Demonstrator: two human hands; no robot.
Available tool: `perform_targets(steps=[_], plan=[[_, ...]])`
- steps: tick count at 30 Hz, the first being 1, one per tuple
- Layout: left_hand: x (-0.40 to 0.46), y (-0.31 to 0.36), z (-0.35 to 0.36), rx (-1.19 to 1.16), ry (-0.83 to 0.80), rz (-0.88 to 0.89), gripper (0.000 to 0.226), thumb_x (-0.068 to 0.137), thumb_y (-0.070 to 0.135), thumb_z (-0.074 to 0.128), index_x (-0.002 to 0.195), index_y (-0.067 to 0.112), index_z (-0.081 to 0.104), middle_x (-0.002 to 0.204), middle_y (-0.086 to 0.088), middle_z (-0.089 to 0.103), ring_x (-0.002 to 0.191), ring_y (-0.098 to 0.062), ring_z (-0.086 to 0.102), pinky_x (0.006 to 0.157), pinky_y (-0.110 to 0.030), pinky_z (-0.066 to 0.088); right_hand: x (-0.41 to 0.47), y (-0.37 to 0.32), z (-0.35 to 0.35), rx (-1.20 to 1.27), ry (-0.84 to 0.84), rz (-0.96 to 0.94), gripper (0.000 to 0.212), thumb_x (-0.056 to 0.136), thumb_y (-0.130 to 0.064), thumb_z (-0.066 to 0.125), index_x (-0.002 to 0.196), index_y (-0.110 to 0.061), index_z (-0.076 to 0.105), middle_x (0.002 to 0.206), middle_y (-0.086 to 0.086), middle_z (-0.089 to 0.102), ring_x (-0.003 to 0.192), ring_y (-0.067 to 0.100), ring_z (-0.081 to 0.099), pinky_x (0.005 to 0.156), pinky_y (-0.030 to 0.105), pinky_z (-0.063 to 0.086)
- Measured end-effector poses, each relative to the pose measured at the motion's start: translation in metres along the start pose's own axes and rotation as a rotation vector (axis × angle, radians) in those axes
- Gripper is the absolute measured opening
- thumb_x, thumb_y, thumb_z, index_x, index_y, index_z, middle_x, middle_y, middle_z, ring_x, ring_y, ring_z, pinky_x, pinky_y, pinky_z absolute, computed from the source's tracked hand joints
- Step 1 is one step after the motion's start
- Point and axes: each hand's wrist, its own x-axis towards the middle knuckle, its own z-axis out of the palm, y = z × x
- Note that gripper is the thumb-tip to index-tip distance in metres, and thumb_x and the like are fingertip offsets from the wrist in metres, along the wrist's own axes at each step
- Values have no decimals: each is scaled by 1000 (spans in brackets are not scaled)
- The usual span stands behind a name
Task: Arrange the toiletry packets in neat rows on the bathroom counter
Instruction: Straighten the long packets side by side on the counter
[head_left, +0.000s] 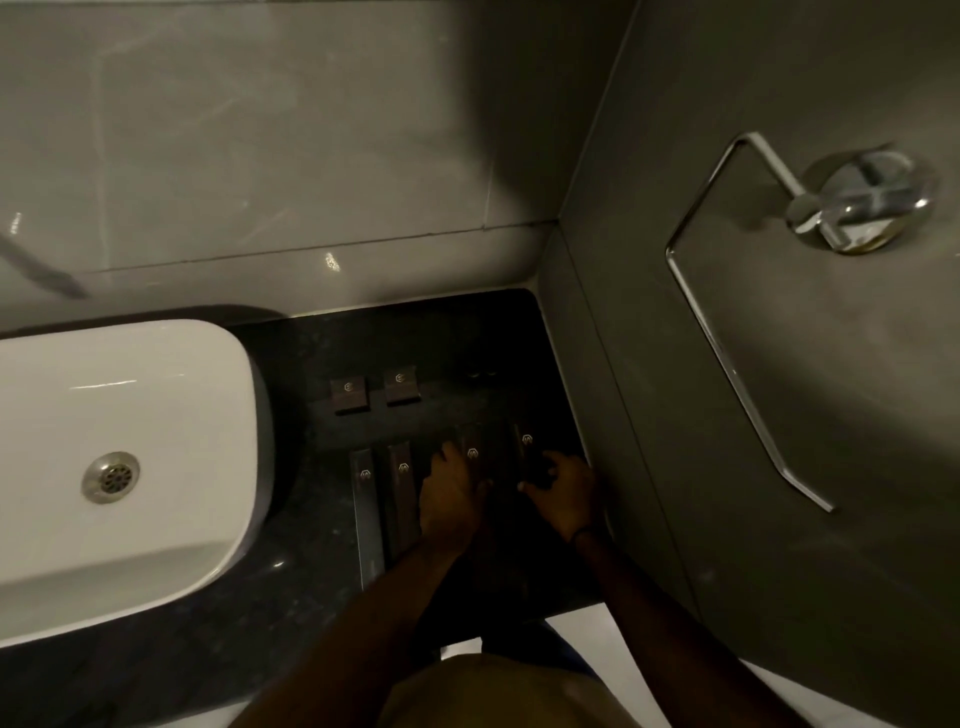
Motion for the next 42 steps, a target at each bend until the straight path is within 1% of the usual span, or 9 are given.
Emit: perform_targets(steps=[3,6,9,13,19,27,30,34,42], plan=[[-3,0,2,-19,-14,-34,62,86,29,70,134,6,40,131,-17,54,118,-33,57,92,-37,48,2,1,2,3,1,7,64,76,-23,82,134,-14,56,130,13,55,109,25,60,81,26,48],[-8,3,7,-75,-11,-74,60,85,28,71,133,7,41,132,-16,54,118,-32,57,92,-35,49,1,3,3,5,10,7,65,75,-24,81,134,-14,55,128,13,55,107,25,60,82,29,50],[-11,6,10,-85,-11,-84,60,85,28,71,133,7,40,132,-17,53,118,-34,57,94,-39,49,-1,4,2,-9,11,-8,64,75,-25,82,133,-14,56,125,14,56,105,26,60,84,33,53],[-14,6,10,-107,4,-90,64,85,29,71,136,7,41,136,-15,51,122,-31,55,97,-39,49,-2,6,2,-2,-4,-7,65,75,-21,81,134,-13,55,129,15,53,107,26,60,81,27,49],[-16,7,10,-94,20,-82,58,86,31,69,132,7,43,134,-15,52,118,-31,57,92,-38,50,-4,7,2,-3,7,-20,62,74,-20,83,130,-13,58,125,15,55,104,27,61,82,31,52],[-17,10,9,-58,8,-93,59,87,31,68,133,7,41,136,-16,51,120,-32,56,94,-40,51,-4,9,3,-2,25,-21,59,72,-21,83,127,-12,60,122,14,58,100,25,62,76,28,49],[-18,10,10,-55,12,-93,60,88,33,67,134,6,40,136,-16,50,121,-32,55,94,-40,49,-5,9,3,-7,35,-21,58,71,-22,84,124,-14,61,120,14,59,98,24,62,77,31,53],[-17,11,9,-75,7,-105,60,87,31,69,134,7,40,136,-15,50,120,-32,56,95,-40,50,-4,11,4,-13,40,-21,58,71,-22,84,124,-15,61,120,13,57,91,18,57,75,29,51],[-18,8,9,-87,20,-66,60,89,31,66,135,4,40,135,-16,51,122,-33,54,98,-42,49,-7,10,7,-1,49,-23,58,71,-21,83,125,-13,60,123,13,56,101,26,61,85,37,56]])
